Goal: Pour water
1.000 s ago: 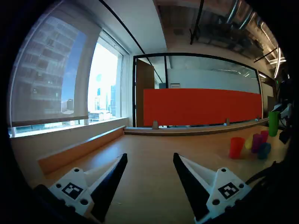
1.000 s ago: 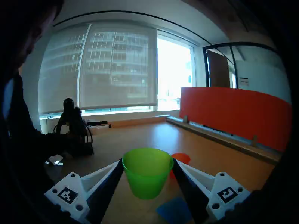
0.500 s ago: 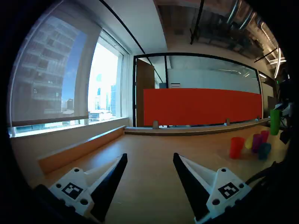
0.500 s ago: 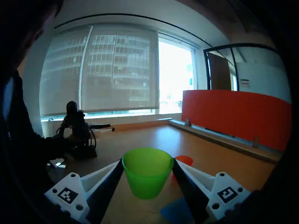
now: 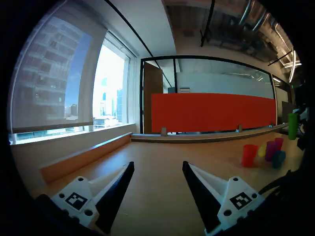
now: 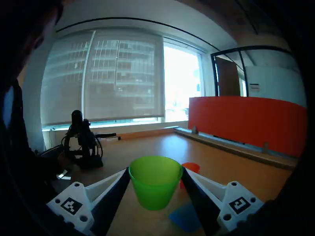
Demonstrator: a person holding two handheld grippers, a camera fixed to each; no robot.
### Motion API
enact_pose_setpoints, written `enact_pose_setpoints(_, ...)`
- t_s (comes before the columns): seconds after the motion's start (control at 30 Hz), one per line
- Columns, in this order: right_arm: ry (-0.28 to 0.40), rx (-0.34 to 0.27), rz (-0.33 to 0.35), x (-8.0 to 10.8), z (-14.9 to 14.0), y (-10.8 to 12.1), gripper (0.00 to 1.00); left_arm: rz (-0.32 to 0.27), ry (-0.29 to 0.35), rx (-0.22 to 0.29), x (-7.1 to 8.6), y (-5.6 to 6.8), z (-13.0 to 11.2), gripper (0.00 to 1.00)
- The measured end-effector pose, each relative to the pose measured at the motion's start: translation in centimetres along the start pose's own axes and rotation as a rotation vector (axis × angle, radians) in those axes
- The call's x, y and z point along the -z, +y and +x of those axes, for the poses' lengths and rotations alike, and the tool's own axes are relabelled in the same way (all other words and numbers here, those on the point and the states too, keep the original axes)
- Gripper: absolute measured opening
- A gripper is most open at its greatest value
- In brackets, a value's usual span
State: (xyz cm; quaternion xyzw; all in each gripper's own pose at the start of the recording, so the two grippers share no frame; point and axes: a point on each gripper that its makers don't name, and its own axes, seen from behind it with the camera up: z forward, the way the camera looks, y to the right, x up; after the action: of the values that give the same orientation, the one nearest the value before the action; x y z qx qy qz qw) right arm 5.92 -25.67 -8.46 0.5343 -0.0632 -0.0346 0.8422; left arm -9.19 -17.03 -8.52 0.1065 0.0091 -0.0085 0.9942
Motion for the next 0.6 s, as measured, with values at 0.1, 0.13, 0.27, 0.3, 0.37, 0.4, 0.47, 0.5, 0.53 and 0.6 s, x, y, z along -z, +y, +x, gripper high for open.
enact_pose_setpoints(0.1, -0.019, -0.003, -0.029, 1.4, -0.8, 0.7, 0.95, 0.000, 0.000, -0.001, 0.0, 0.0, 0.0, 0.91)
enact_pose_setpoints(0.13, -0.028, -0.003, -0.042, 2.0, -1.2, 1.1, 0.95, 0.000, 0.000, -0.001, 0.0, 0.0, 0.0, 0.91)
enact_pose_setpoints(0.27, -0.058, -0.005, -0.096, 4.5, -2.4, 2.6, 0.95, 0.000, 0.000, 0.000, 0.0, 0.0, 0.0, 0.91)
enact_pose_setpoints(0.3, -0.065, -0.006, -0.110, 5.1, -2.8, 3.1, 0.95, 0.000, 0.000, -0.001, 0.0, 0.0, 0.0, 0.90)
enact_pose_setpoints(0.37, -0.077, -0.013, -0.145, 6.3, -3.4, 4.1, 0.95, 0.000, 0.000, 0.000, 0.0, 0.0, 0.0, 0.91)
enact_pose_setpoints(0.4, -0.083, -0.016, -0.161, 6.8, -3.8, 4.6, 0.95, 0.000, 0.000, 0.000, 0.0, 0.0, 0.0, 0.91)
enact_pose_setpoints(0.47, -0.091, -0.029, -0.191, 7.8, -4.5, 5.6, 0.95, 0.000, 0.000, 0.000, 0.0, 0.0, 0.0, 0.90)
enact_pose_setpoints(0.5, -0.095, -0.035, -0.206, 8.3, -4.9, 6.1, 0.95, 0.000, 0.000, 0.000, 0.0, 0.0, 0.0, 0.90)
enact_pose_setpoints(0.53, -0.103, -0.041, -0.225, 8.7, -5.5, 6.8, 0.95, 0.000, 0.000, 0.000, 0.0, 0.0, 0.0, 0.91)
enact_pose_setpoints(0.6, -0.118, -0.052, -0.258, 9.3, -6.6, 8.0, 0.95, 0.000, 0.000, -0.001, 0.0, 0.0, 0.0, 0.91)
